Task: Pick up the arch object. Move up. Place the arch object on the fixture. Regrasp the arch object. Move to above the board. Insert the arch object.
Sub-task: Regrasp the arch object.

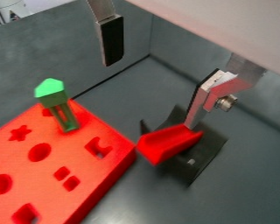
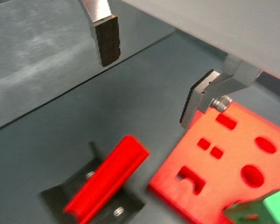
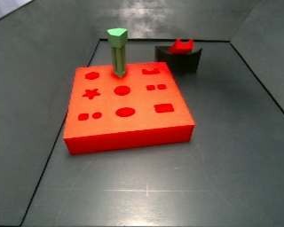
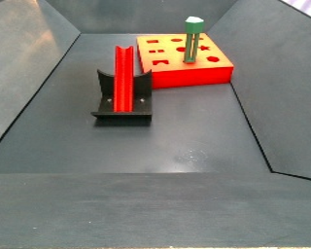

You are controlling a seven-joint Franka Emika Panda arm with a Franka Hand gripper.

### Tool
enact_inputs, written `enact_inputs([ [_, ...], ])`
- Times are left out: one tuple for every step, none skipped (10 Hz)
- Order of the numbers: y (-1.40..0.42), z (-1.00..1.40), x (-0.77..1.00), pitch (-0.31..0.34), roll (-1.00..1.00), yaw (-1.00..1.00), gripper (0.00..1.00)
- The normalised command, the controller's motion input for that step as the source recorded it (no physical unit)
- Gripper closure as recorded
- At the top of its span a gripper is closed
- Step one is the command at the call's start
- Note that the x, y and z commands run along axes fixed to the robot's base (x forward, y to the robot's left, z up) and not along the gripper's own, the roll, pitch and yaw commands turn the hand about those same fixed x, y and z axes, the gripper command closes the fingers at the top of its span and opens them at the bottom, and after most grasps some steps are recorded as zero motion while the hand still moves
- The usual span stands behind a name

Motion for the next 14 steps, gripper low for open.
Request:
enact_inputs([
  [-0.02, 0.01, 0.01, 0.041, 1.0, 0.02, 0.0],
  [-0.02, 0.01, 0.01, 0.046, 1.0, 0.02, 0.0],
  [-0.02, 0.01, 0.02, 0.053, 1.0, 0.03, 0.0],
  [-0.02, 0.0, 0.04, 0.065, 1.0, 0.03, 0.0],
  [-0.03, 0.0, 0.05, 0.076, 1.0, 0.04, 0.0],
  [-0.03, 0.01, 0.06, 0.09, 1.0, 0.04, 0.0],
  [-0.03, 0.0, 0.08, 0.113, 1.0, 0.05, 0.0],
  [-0.04, 0.0, 0.1, 0.134, 1.0, 0.06, 0.0],
  [-0.04, 0.0, 0.1, 0.163, 1.0, 0.08, 0.0],
  [-0.04, -0.01, 0.1, 0.178, 1.0, 0.09, 0.0],
  [-0.05, 0.0, 0.1, 0.21, 1.0, 0.13, 0.0],
  [-0.05, -0.01, 0.1, 0.235, 1.0, 0.18, 0.0],
  [-0.05, -0.01, 0.11, 0.222, 0.82, 0.22, 0.0],
  [-0.05, -0.01, 0.11, 0.203, 0.69, 0.23, 0.0],
])
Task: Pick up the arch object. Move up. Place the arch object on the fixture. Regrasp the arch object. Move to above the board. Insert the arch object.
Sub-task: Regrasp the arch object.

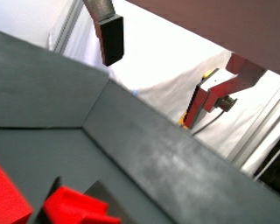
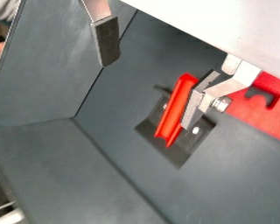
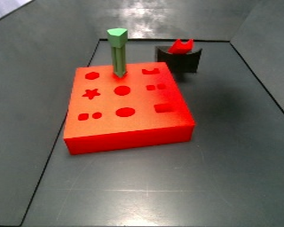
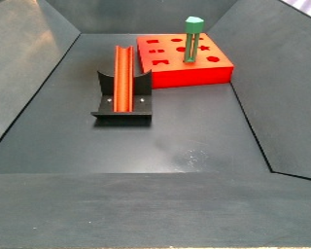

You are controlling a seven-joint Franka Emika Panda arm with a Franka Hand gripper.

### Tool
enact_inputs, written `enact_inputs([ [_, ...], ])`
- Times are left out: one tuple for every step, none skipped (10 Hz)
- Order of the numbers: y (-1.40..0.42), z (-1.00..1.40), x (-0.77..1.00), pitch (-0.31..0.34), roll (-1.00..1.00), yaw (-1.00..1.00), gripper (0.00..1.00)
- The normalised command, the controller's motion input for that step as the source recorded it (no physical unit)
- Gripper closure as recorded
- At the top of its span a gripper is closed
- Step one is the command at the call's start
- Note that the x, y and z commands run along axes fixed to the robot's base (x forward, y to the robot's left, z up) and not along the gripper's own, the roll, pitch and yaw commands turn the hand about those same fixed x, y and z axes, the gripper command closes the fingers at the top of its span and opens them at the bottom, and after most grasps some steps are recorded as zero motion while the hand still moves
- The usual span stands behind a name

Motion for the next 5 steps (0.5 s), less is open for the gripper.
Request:
enact_inputs([
  [-0.05, -0.01, 0.11, 0.157, 0.44, 0.25, 0.0],
  [-0.04, 0.0, 0.11, 0.117, 0.3, 0.26, 0.0],
  [-0.04, 0.0, 0.09, 0.059, 0.2, 0.25, 0.0],
  [-0.04, 0.0, 0.08, 0.035, 0.19, 0.25, 0.0],
  [-0.05, -0.01, 0.09, 0.007, 0.17, 0.22, 0.0],
])
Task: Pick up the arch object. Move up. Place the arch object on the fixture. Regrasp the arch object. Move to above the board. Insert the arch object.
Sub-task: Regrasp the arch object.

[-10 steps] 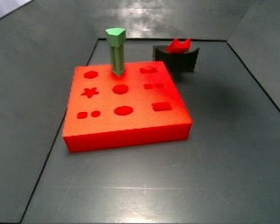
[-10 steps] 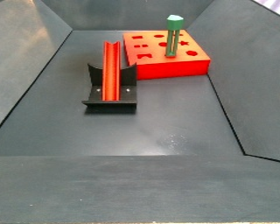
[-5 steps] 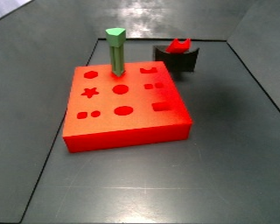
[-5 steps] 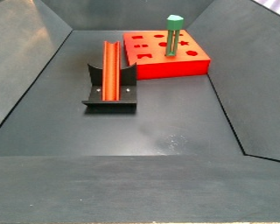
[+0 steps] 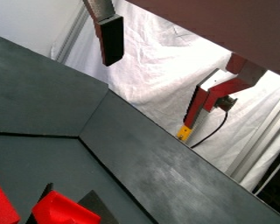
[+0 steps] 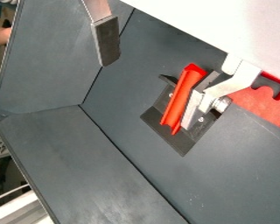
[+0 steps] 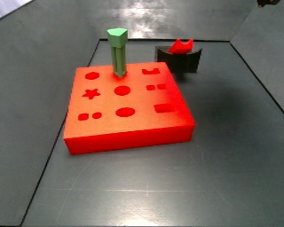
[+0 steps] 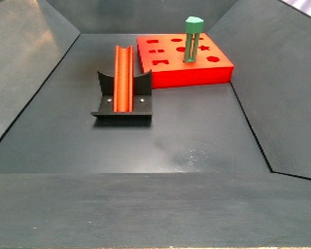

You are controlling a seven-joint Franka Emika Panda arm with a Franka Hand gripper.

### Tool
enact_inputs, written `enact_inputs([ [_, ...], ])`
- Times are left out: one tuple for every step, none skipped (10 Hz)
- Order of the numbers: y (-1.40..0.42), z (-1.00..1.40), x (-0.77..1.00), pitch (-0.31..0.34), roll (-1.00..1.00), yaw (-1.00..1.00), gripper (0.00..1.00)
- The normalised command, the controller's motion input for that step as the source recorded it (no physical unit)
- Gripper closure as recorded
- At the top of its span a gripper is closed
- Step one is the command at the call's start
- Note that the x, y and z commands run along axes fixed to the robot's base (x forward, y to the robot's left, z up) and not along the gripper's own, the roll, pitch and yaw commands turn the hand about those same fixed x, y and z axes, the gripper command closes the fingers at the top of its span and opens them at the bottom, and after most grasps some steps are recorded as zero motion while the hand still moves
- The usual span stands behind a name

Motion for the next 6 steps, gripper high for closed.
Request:
enact_inputs([
  [0.04, -1.0, 0.04, -0.089, 0.13, 0.19, 0.0],
  [0.04, -1.0, 0.04, -0.103, 0.12, 0.14, 0.0],
  [0.04, -1.0, 0.05, -0.124, 0.11, 0.11, 0.0],
  [0.04, -1.0, 0.05, -0.149, 0.08, 0.06, 0.0],
  [0.04, -1.0, 0.06, -0.154, 0.06, 0.03, 0.0],
  [0.04, -1.0, 0.06, -0.152, 0.05, -0.02, 0.0],
])
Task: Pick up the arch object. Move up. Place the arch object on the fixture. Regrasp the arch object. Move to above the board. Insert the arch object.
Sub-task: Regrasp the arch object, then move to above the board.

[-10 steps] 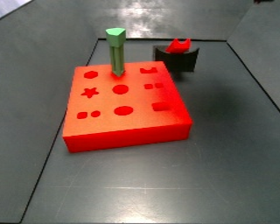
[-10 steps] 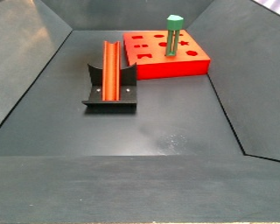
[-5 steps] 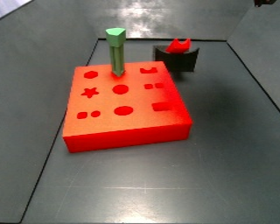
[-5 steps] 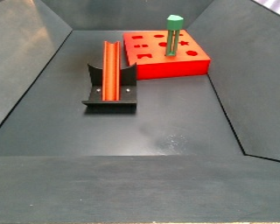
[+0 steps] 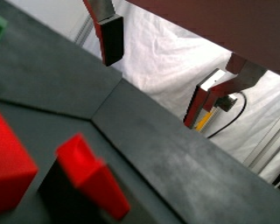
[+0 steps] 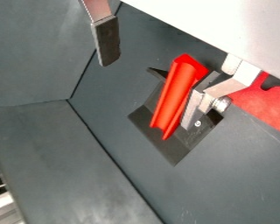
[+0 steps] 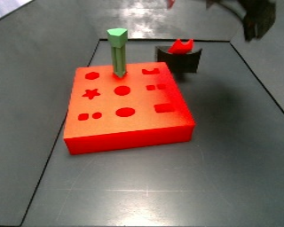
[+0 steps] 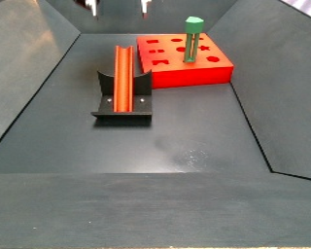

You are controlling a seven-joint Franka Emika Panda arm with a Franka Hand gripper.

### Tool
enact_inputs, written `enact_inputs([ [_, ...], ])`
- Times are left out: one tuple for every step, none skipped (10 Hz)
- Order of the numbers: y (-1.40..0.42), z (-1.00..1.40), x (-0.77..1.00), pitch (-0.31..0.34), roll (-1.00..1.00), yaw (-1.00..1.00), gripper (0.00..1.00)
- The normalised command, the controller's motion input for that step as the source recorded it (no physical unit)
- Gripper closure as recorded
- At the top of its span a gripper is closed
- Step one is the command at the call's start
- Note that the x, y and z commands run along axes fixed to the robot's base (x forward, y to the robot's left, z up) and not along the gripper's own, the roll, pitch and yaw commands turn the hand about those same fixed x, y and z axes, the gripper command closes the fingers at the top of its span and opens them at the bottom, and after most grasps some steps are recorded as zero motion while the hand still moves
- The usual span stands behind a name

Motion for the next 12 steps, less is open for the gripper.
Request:
enact_inputs([
  [0.04, -1.0, 0.06, -0.146, 0.06, -0.04, 0.0],
  [0.03, -1.0, 0.06, -0.126, 0.05, -0.06, 0.0],
  [0.03, -1.0, 0.06, -0.108, 0.05, -0.08, 0.0],
  [0.03, -1.0, 0.06, -0.079, 0.05, -0.08, 0.0],
  [0.02, -0.82, 0.05, -0.056, 0.04, -0.08, 0.0],
  [0.02, -0.59, 0.05, -0.027, 0.04, -0.07, 0.0],
  [0.01, -0.48, 0.05, -0.017, 0.04, -0.06, 0.0],
  [0.01, -0.26, 0.05, 0.005, 0.05, -0.04, 0.0],
  [0.0, 0.0, 0.0, 0.0, 0.0, 0.0, 1.0],
  [0.02, 1.0, -0.05, -0.024, 0.03, -0.15, 1.0],
  [0.02, 1.0, -0.05, -0.024, 0.03, -0.15, 1.0],
  [0.02, 1.0, -0.06, -0.016, 0.0, -0.14, 1.0],
])
